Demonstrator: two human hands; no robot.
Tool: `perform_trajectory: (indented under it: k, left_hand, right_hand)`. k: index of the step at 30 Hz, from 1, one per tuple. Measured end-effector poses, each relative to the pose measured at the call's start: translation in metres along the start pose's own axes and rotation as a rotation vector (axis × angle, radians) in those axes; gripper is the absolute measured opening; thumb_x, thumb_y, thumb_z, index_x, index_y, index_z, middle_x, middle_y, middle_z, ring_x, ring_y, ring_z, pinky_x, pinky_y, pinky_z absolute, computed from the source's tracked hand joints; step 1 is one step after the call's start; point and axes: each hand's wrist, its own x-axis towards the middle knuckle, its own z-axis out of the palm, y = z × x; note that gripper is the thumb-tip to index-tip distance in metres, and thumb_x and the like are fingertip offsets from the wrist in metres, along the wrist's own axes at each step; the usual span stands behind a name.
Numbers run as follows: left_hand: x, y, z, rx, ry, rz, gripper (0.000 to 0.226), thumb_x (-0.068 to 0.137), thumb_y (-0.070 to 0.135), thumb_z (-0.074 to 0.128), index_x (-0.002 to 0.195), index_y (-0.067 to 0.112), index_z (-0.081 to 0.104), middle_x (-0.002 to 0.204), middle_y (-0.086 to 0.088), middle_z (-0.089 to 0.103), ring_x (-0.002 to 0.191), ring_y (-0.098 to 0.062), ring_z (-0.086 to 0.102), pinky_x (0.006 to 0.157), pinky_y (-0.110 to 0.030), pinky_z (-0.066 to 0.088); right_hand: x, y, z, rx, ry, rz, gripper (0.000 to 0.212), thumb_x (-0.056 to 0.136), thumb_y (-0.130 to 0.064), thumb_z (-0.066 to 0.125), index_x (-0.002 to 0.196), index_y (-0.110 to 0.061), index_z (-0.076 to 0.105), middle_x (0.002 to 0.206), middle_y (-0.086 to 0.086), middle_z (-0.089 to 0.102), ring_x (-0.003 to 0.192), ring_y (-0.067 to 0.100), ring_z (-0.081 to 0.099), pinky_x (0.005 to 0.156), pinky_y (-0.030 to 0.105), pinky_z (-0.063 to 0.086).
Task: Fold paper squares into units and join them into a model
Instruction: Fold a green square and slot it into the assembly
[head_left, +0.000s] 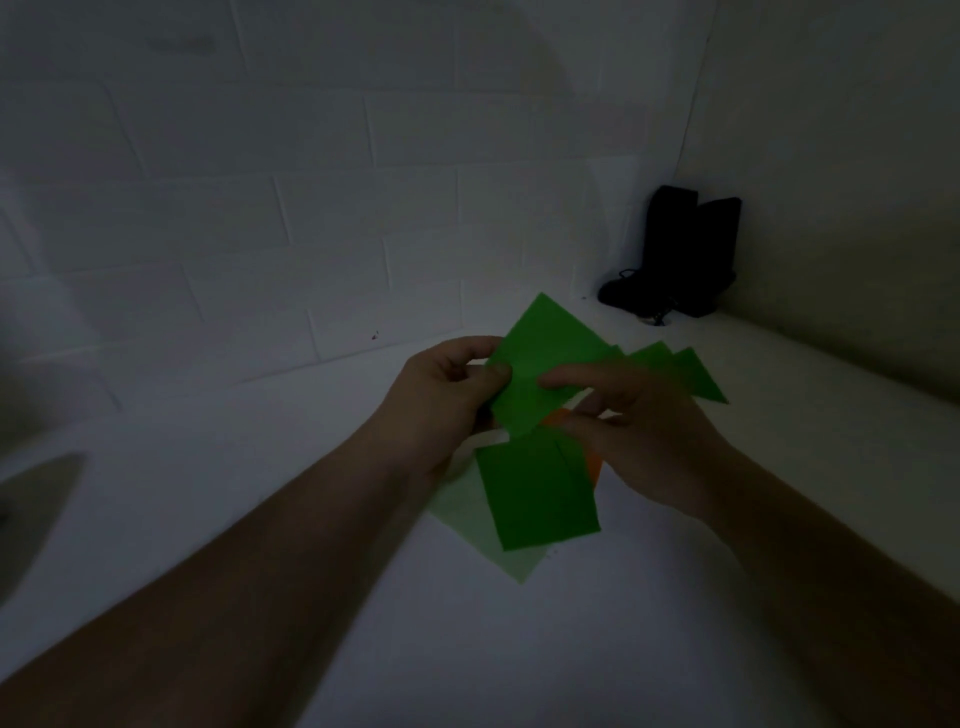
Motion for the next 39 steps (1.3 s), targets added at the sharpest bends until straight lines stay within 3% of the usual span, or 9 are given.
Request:
perform_trajectory:
  k: [4, 9, 15, 20, 23, 25, 30, 35, 39]
  left_hand:
    - [-0.003, 0.000, 0.001, 0.031, -0.037, -0.013, 0.023, 0.095, 0.000, 0.064, 0.118, 0.004, 0.070, 0.100, -0.022, 0.076, 0.085, -0.033, 0.074, 0.078, -0.041, 0.063]
    - [-0.003, 0.002, 0.003, 0.089, 0.012, 0.116, 0.027, 0.097, -0.001, 0.063, 0.114, 0.018, 0.069, 0.090, -0.016, 0.076, 0.080, -0.026, 0.071, 0.075, -0.036, 0.062]
    - [-0.004, 0.006, 0.004, 0.089, 0.092, 0.161, 0.023, 0.098, -0.004, 0.058, 0.090, 0.011, 0.075, 0.083, -0.003, 0.076, 0.062, -0.017, 0.065, 0.069, -0.029, 0.060]
    - [-0.004, 0.007, 0.007, 0.041, 0.084, 0.122, 0.028, 0.099, -0.005, 0.052, 0.097, 0.006, 0.077, 0.090, -0.011, 0.079, 0.076, -0.021, 0.073, 0.072, -0.030, 0.061]
    - [-0.006, 0.007, 0.009, 0.019, 0.028, 0.104, 0.028, 0.099, -0.006, 0.052, 0.097, 0.006, 0.078, 0.100, -0.018, 0.078, 0.085, -0.028, 0.073, 0.082, -0.035, 0.063]
    - [-0.007, 0.008, 0.008, 0.044, 0.010, 0.109, 0.034, 0.097, -0.008, 0.051, 0.095, 0.009, 0.080, 0.102, -0.018, 0.077, 0.084, -0.031, 0.070, 0.084, -0.037, 0.062]
    - [-0.013, 0.006, 0.001, 0.244, -0.090, 0.229, 0.048, 0.089, -0.020, 0.054, 0.108, 0.019, 0.076, 0.096, -0.011, 0.079, 0.096, -0.025, 0.075, 0.090, -0.034, 0.060]
    - [-0.018, 0.003, 0.007, 0.329, -0.064, 0.277, 0.020, 0.086, 0.016, 0.081, 0.106, 0.015, 0.079, 0.090, -0.009, 0.079, 0.085, -0.025, 0.076, 0.081, -0.043, 0.063]
    - [-0.017, 0.002, 0.011, 0.251, -0.058, 0.325, 0.018, 0.083, 0.021, 0.083, 0.100, 0.023, 0.076, 0.095, -0.023, 0.074, 0.087, -0.052, 0.066, 0.081, -0.065, 0.055]
  right_hand:
    - [0.000, -0.001, 0.002, 0.138, 0.099, 0.003, 0.043, 0.077, -0.004, 0.083, 0.083, -0.045, 0.073, 0.088, -0.022, 0.072, 0.089, 0.000, 0.070, 0.077, 0.015, 0.056]
    - [0.003, -0.003, -0.004, 0.398, 0.159, 0.071, 0.038, 0.079, 0.002, 0.080, 0.070, -0.035, 0.079, 0.077, -0.005, 0.077, 0.076, 0.011, 0.074, 0.069, 0.022, 0.057]
    - [0.003, -0.002, -0.009, 0.566, 0.187, 0.081, 0.031, 0.082, 0.012, 0.071, 0.079, -0.018, 0.077, 0.075, 0.006, 0.077, 0.071, 0.020, 0.074, 0.067, 0.026, 0.059]
    - [0.001, -0.006, -0.005, 0.533, 0.122, 0.109, 0.042, 0.079, 0.020, 0.069, 0.087, -0.020, 0.076, 0.086, -0.003, 0.079, 0.084, 0.016, 0.076, 0.070, 0.023, 0.059]
    - [0.000, -0.010, -0.002, 0.487, 0.119, 0.118, 0.035, 0.077, 0.017, 0.073, 0.087, -0.017, 0.076, 0.084, -0.011, 0.078, 0.085, 0.008, 0.075, 0.071, 0.019, 0.059]
    - [0.000, -0.011, -0.004, 0.485, 0.159, 0.110, 0.030, 0.077, 0.013, 0.075, 0.084, -0.016, 0.076, 0.079, -0.005, 0.078, 0.076, 0.010, 0.075, 0.067, 0.019, 0.058]
    - [0.001, -0.012, -0.008, 0.698, 0.220, 0.203, 0.015, 0.063, -0.018, 0.076, 0.078, -0.016, 0.072, 0.070, 0.003, 0.074, 0.069, 0.018, 0.072, 0.073, 0.036, 0.063]
    - [0.002, -0.015, -0.008, 0.817, 0.240, 0.259, 0.020, 0.063, -0.022, 0.076, 0.074, -0.009, 0.065, 0.068, 0.003, 0.070, 0.069, 0.015, 0.071, 0.079, 0.038, 0.062]
    - [0.002, -0.014, -0.006, 0.802, 0.259, 0.244, 0.017, 0.067, -0.017, 0.079, 0.072, -0.009, 0.065, 0.071, 0.009, 0.067, 0.070, 0.021, 0.067, 0.079, 0.043, 0.060]
